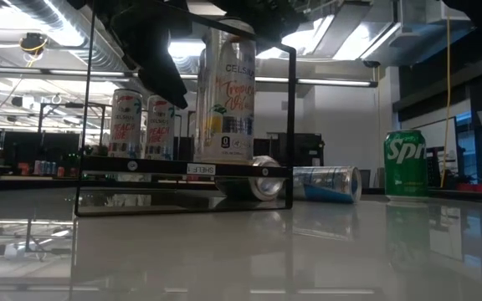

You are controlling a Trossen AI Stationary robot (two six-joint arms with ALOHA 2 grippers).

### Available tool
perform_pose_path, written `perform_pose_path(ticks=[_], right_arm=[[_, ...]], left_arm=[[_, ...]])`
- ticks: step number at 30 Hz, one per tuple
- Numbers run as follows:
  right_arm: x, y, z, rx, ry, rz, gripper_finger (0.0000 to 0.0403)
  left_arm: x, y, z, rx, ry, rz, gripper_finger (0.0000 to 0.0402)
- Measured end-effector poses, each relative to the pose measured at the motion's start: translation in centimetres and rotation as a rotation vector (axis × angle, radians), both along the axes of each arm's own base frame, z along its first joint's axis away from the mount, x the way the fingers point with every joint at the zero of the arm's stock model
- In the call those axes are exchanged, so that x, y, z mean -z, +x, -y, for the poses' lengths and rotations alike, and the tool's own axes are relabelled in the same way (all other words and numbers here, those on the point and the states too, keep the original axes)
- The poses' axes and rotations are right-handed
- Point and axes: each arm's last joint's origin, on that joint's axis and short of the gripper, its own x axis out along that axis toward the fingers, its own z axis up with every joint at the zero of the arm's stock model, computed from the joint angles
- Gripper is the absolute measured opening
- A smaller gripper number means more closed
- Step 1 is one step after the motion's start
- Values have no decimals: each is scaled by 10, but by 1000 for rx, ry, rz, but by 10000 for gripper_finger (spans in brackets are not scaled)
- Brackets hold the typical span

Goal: Place canned beverage on shelf
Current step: Put the white yellow soda can on the shelf aligned with the other white yellow soda can

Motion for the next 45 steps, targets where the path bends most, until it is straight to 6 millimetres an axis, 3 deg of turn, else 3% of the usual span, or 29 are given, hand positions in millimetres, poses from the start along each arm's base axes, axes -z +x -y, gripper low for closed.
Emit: perform_pose_path(ticks=[13,26,34,45], right_arm=[[0,0,1,12,-18,-6,362],[-39,-12,3,132,-92,-34,363],[-47,-15,3,171,-67,-46,363],[-50,-9,3,479,139,-51,363]], left_arm=[[0,0,0,8,-9,-3,322],[-4,-3,1,22,-26,12,322],[-4,-3,1,25,-29,10,322],[-4,-4,1,24,-29,4,322]])
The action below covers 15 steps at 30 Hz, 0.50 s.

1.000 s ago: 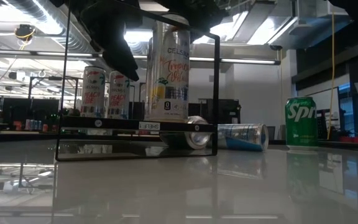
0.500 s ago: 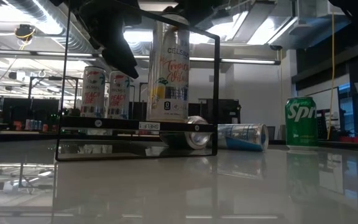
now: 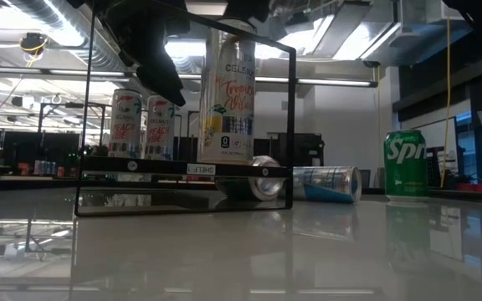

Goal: Place canned beverage on shelf
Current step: Put the white yellow soda can on the shelf aligned with the other white yellow soda can

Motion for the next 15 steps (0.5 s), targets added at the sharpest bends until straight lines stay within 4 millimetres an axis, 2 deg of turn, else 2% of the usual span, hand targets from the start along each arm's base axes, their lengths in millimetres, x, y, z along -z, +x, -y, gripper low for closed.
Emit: perform_pose_path(ticks=[6,15], right_arm=[[1,1,0,148,105,-15,363],[3,1,-3,217,145,-40,363]], left_arm=[[0,0,0,0,-1,0,322],[0,0,0,0,-1,2,322]])
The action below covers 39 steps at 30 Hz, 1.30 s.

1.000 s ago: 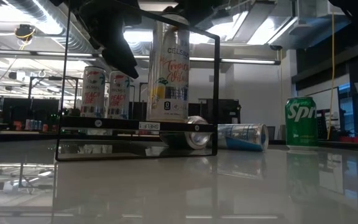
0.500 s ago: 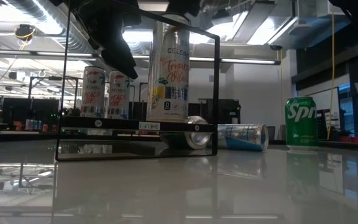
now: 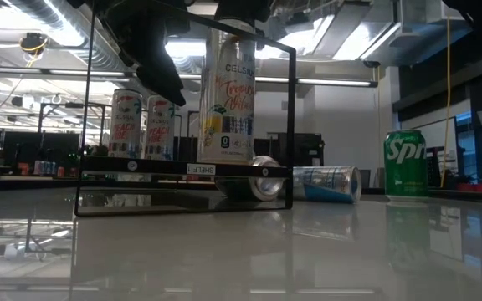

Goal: Place canned beverage on shelf
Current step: Put the white yellow soda can on the shelf aligned with the other white yellow soda can

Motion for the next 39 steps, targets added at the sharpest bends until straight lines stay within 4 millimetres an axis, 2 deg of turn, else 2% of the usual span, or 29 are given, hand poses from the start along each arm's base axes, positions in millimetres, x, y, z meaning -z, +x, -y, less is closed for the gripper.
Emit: perform_pose_path(ticks=[14,27,39], right_arm=[[-1,2,-28,-6,-92,11,363],[6,3,-28,20,-74,-12,363],[32,6,-28,29,-54,-67,363]], left_arm=[[0,0,0,0,0,0,322],[0,0,0,-4,-3,1,322],[0,0,0,-6,-5,0,322]])
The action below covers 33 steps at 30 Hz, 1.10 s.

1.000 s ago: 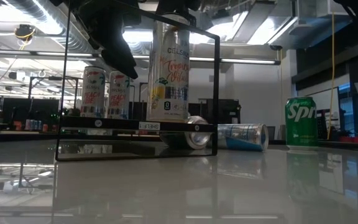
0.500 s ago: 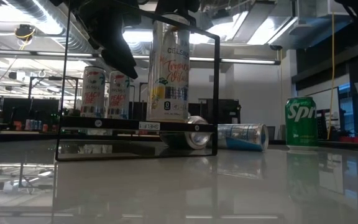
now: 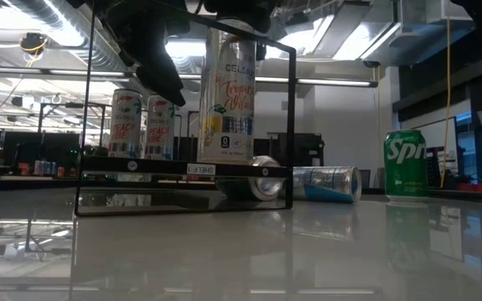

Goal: Place canned beverage on shelf
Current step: Put the white yellow soda can on the shelf aligned with the other white yellow soda can

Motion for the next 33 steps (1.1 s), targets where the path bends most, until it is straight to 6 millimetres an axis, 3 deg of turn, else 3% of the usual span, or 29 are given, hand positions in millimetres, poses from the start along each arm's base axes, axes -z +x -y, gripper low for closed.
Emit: perform_pose_path(ticks=[24,33], right_arm=[[4,2,0,-23,-14,15,360],[4,2,0,-24,-13,15,294]], left_arm=[[0,0,0,0,0,0,322],[0,0,0,0,0,0,322]])
